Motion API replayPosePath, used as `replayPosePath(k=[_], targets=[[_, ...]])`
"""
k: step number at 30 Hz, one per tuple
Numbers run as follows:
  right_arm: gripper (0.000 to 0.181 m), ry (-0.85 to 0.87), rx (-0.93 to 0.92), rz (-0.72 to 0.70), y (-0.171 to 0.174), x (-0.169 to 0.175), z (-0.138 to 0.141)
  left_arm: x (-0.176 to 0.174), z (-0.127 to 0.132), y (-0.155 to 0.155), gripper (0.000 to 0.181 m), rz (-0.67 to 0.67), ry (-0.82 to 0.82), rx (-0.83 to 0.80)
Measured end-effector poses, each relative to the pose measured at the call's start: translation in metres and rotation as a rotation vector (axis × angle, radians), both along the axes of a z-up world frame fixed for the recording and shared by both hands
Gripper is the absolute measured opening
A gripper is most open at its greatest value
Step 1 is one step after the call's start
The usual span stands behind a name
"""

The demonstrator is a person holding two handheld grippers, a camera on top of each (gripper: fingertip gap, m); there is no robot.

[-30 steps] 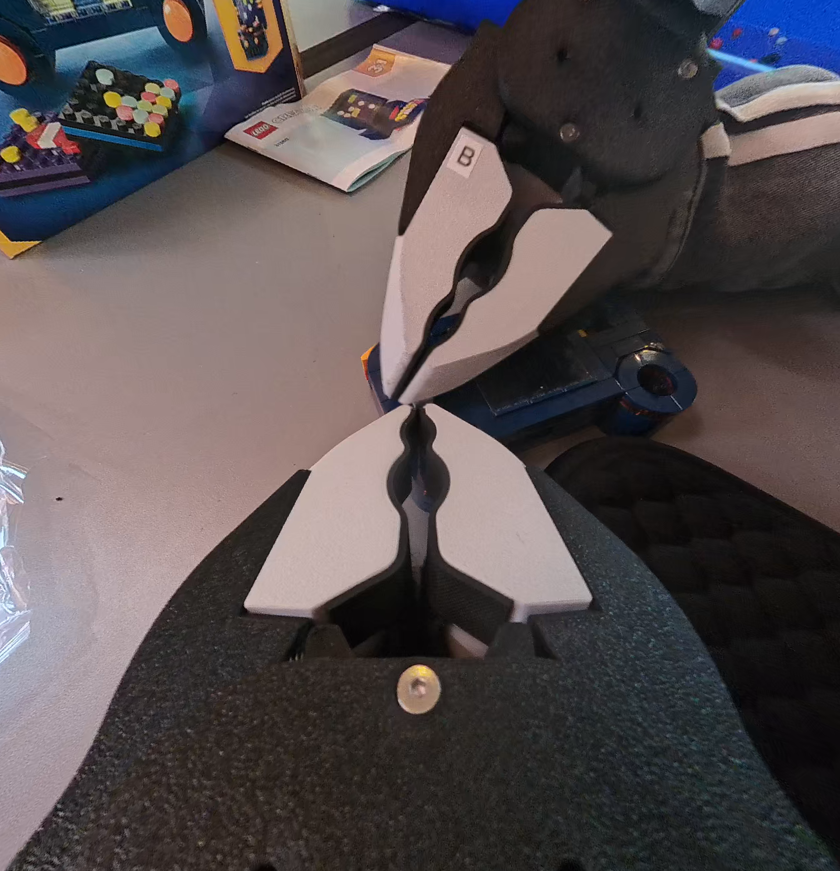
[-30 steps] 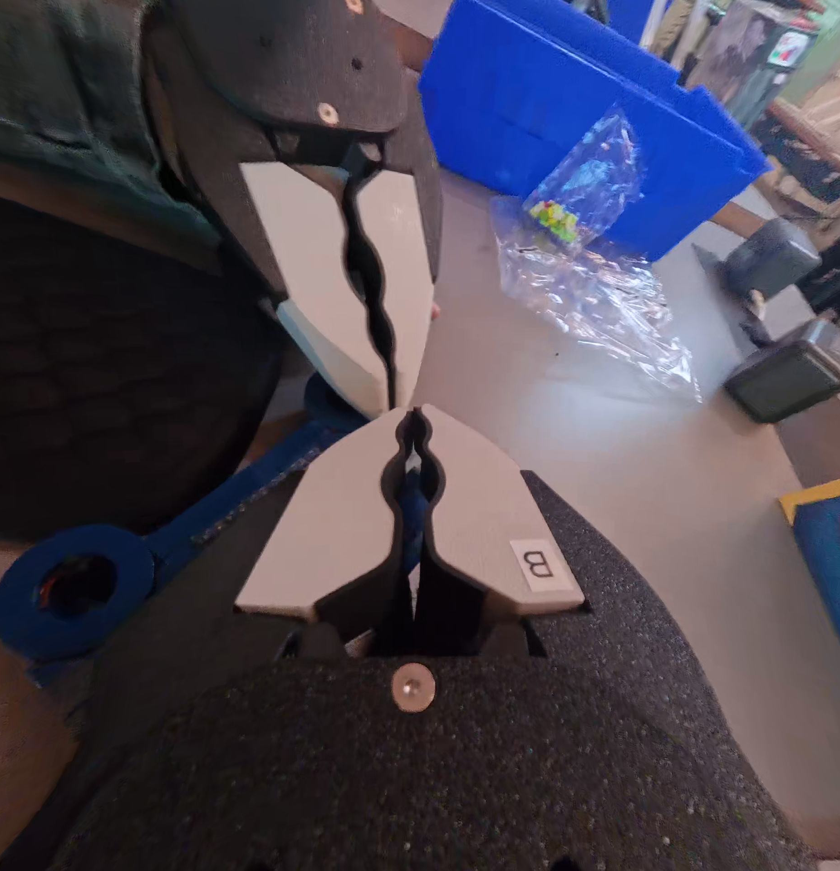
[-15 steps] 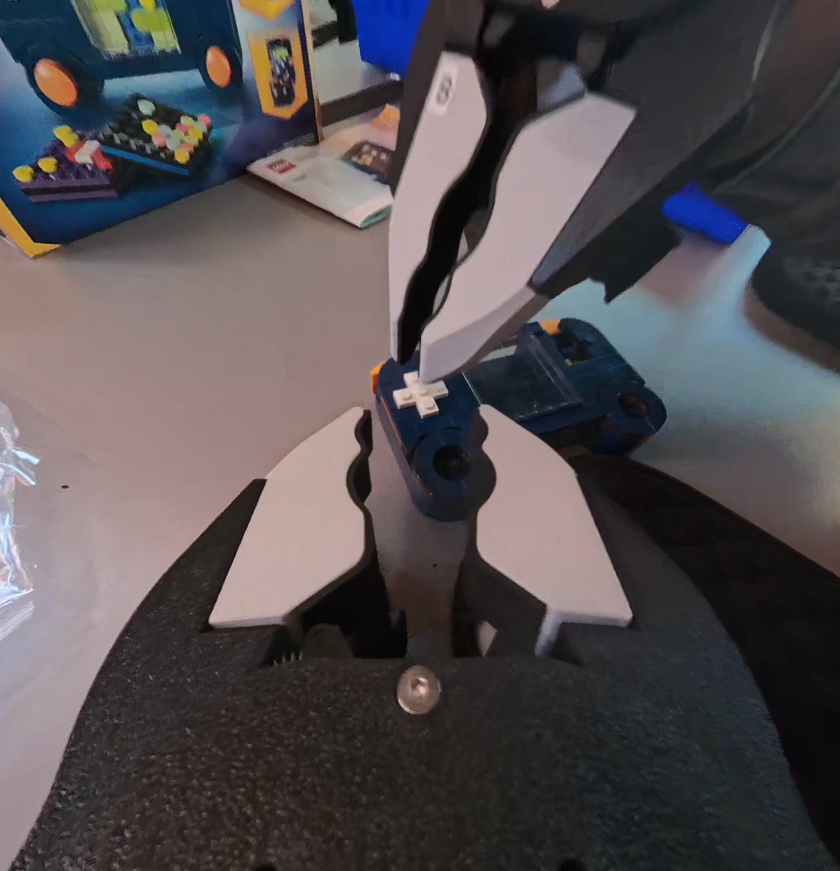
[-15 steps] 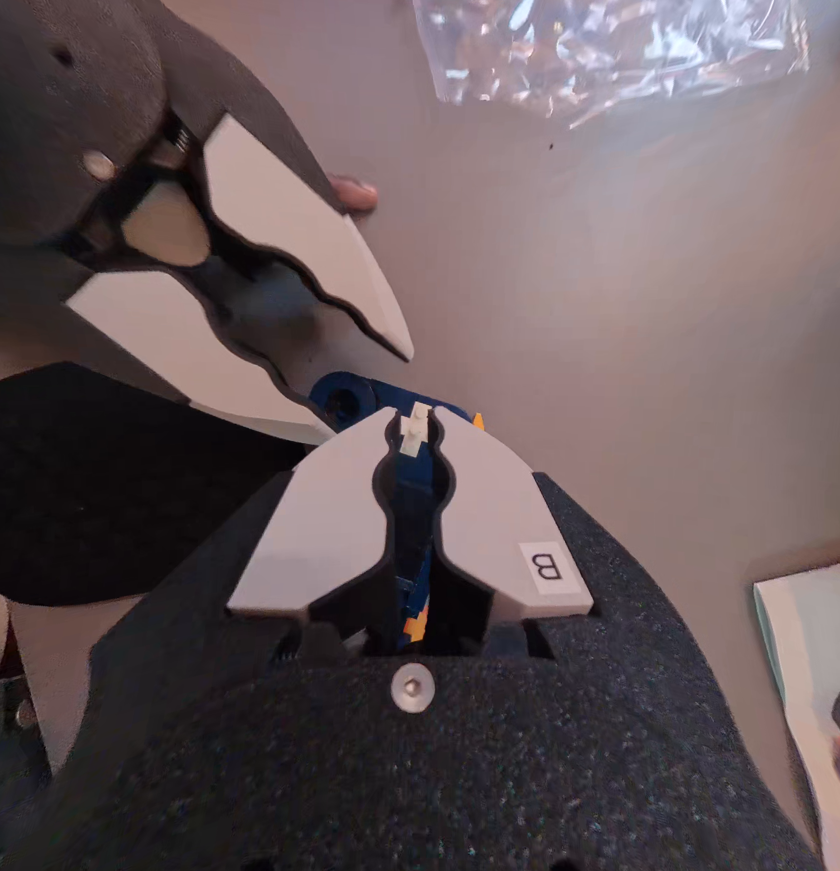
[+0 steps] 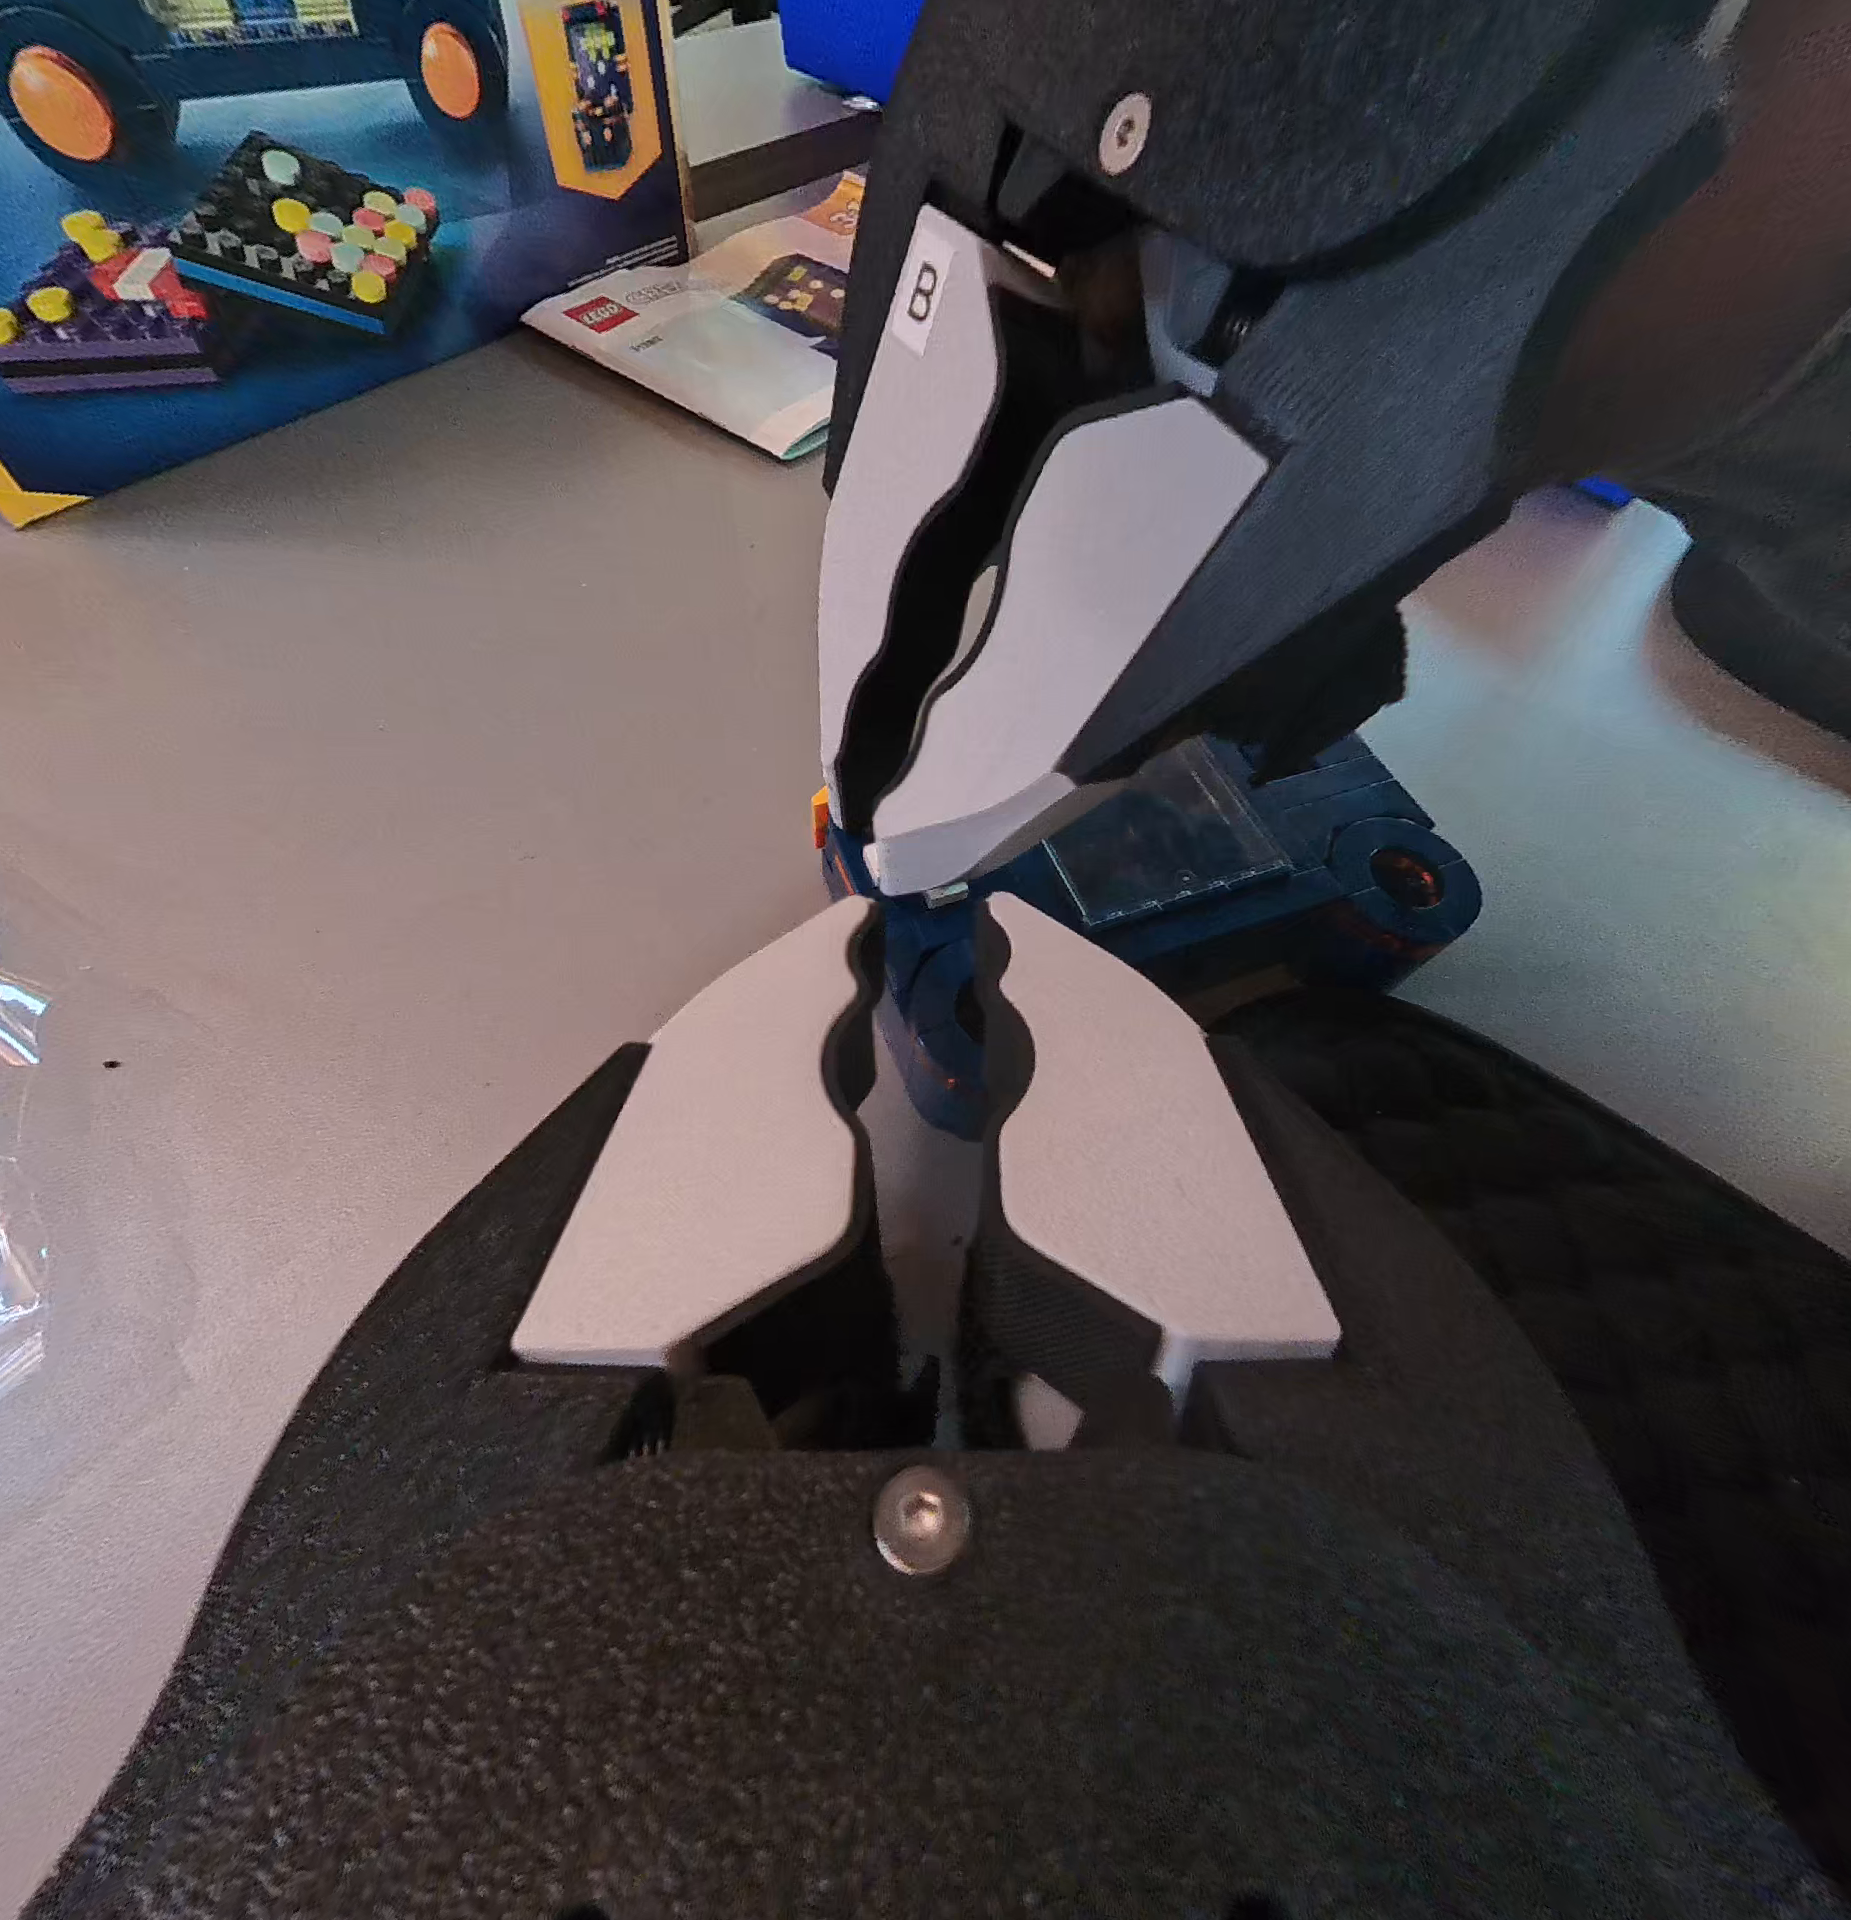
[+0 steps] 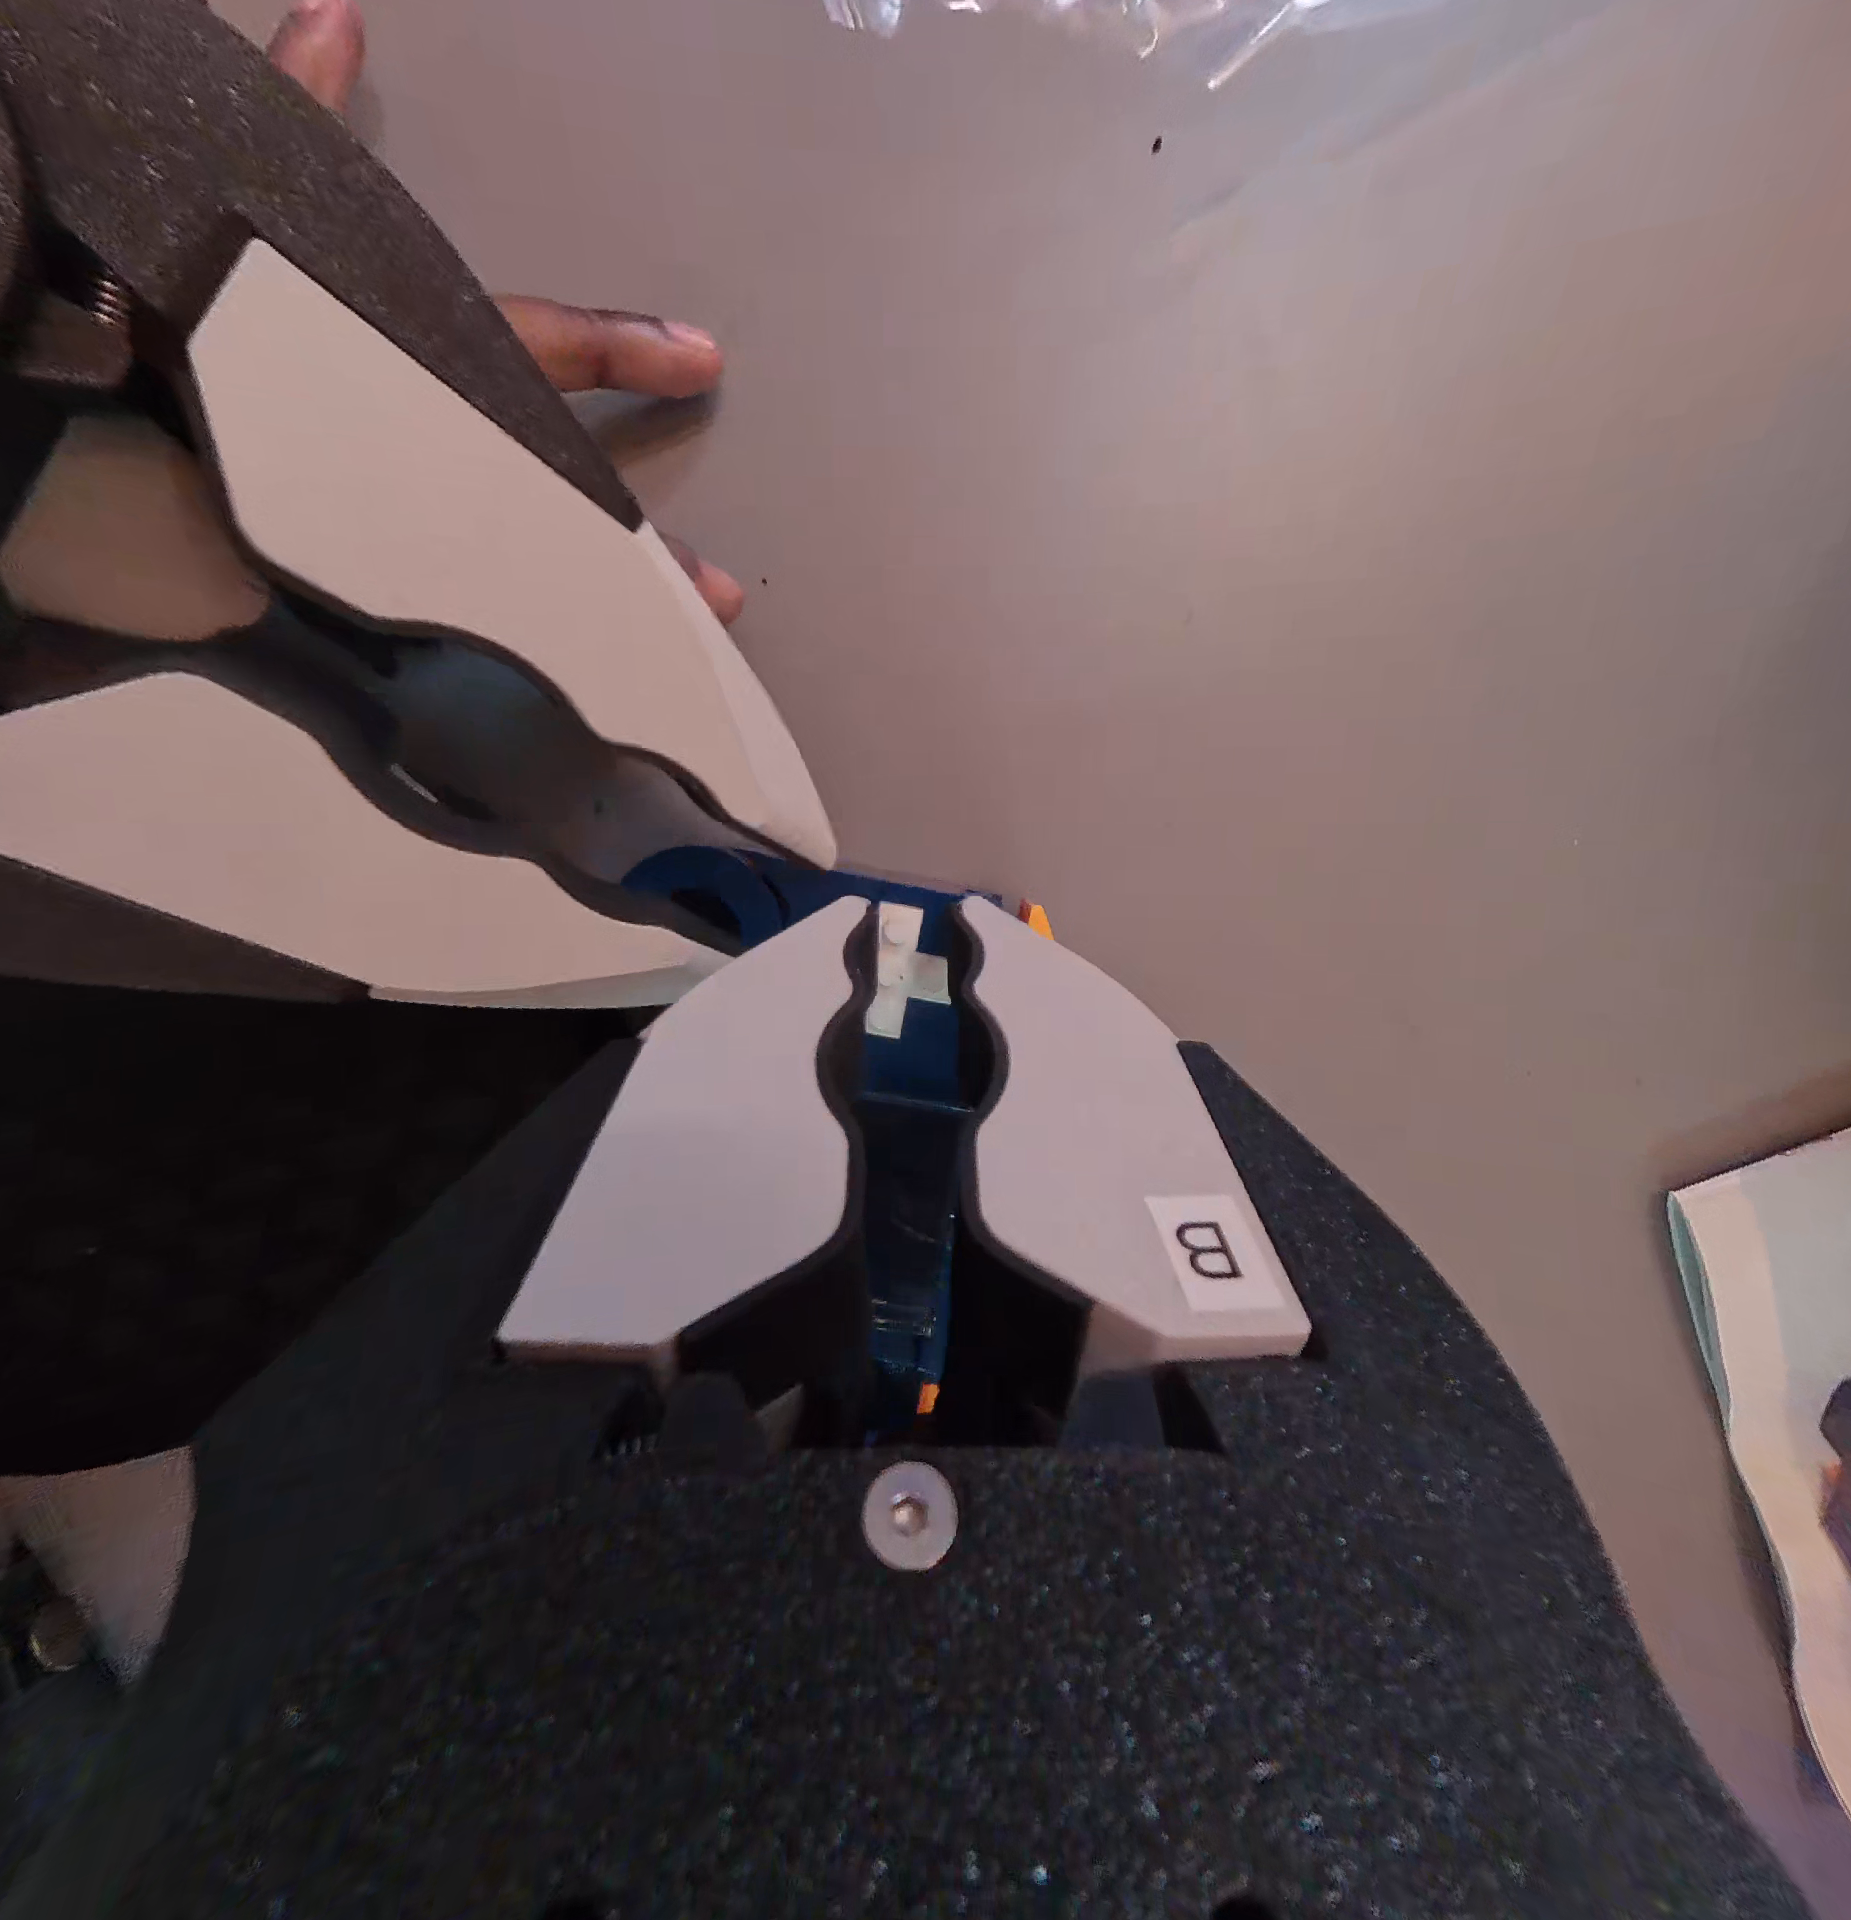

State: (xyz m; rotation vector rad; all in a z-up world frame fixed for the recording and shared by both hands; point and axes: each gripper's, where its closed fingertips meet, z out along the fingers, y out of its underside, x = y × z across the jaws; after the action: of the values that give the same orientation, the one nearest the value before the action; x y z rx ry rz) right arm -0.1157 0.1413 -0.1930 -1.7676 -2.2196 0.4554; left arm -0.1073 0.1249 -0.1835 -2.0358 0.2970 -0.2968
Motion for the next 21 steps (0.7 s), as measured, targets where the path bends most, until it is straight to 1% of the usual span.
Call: replayPosePath(k=[7,12,15,18,21], targets=[[0.008,-0.039,0.060,-0.009,-0.0023,0.0032,-0.0011,0.0041,-0.0068,0.0002,0.010,-0.018,0.053,-0.029],[0.008,-0.061,0.055,-0.024,-0.0024,0.0038,-0.0015,0.0024,-0.0073,0.0011,0.000,-0.006,0.034,-0.038],[0.007,0.010,0.091,0.003,-0.0029,0.0032,-0.0013,0.0028,-0.0074,0.0010,0.000,-0.006,0.047,-0.033],[0.007,0.163,0.029,-0.009,-0.0032,0.0025,-0.0005,0.0038,-0.0076,0.0008,0.000,-0.011,0.054,-0.031],[0.007,0.251,-0.017,-0.027,-0.0035,0.0021,0.0001,0.0044,-0.0077,0.0008,0.000,-0.013,0.059,-0.029]])
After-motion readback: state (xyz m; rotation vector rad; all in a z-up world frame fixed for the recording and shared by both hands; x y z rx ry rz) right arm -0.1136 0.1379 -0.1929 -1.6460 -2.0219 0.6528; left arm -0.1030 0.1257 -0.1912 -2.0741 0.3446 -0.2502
